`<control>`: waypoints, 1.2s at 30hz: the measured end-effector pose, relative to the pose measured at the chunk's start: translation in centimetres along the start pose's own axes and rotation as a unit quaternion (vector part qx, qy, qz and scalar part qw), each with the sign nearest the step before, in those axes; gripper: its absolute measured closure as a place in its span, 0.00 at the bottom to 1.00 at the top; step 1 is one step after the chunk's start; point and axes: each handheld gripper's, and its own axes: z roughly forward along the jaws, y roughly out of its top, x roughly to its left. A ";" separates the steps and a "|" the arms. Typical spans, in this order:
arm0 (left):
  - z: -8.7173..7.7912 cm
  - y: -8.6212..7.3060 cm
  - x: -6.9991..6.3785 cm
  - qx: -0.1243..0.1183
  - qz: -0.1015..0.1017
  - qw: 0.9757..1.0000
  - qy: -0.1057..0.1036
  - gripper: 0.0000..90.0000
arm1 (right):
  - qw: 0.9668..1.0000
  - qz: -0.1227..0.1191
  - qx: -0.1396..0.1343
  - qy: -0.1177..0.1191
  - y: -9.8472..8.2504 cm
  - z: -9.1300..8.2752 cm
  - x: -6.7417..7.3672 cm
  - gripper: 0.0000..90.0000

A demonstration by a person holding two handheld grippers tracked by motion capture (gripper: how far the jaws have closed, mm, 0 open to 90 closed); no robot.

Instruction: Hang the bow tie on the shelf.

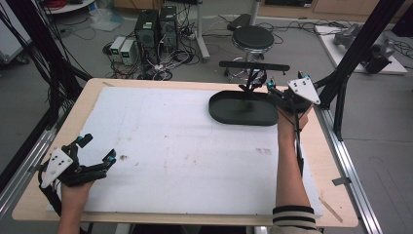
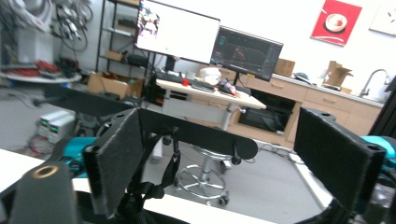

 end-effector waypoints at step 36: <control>0.8 0.8 -0.3 0.008 0.007 1.000 0.007 0.08 | 0.975 0.085 -0.046 0.198 -5.2 -17.3 2.0 0.13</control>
